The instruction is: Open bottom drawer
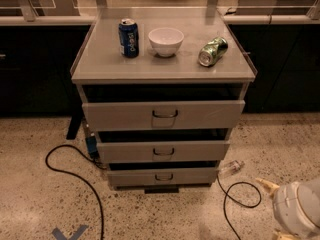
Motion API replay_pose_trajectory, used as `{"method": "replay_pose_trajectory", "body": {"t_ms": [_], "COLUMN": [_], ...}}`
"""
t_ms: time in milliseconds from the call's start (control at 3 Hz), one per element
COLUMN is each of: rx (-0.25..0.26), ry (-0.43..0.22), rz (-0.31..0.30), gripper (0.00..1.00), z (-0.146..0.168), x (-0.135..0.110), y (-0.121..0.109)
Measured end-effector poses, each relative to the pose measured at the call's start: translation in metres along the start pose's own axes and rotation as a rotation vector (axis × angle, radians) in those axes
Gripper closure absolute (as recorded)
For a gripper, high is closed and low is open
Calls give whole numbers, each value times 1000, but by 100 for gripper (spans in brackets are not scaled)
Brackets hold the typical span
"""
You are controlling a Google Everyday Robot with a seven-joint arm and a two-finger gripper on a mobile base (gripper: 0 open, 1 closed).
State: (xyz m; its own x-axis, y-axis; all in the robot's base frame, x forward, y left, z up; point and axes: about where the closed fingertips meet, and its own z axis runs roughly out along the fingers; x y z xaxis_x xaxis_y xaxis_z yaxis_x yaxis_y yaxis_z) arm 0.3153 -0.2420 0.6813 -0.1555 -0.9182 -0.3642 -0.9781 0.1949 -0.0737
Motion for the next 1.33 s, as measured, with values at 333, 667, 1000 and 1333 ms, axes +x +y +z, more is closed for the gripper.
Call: {"method": "replay_pose_trajectory", "body": {"t_ms": [333,667,1000,1333], "rx": [-13,-25,-25,-33], "ry": [-8,-14,-14,0], "rz": [-31,-60,-60,-71], "gripper": [0,0,0,0], "z": [11,21,21,28], "x": [-5,-9,-9,-10], "y": [3,6,6,15]}}
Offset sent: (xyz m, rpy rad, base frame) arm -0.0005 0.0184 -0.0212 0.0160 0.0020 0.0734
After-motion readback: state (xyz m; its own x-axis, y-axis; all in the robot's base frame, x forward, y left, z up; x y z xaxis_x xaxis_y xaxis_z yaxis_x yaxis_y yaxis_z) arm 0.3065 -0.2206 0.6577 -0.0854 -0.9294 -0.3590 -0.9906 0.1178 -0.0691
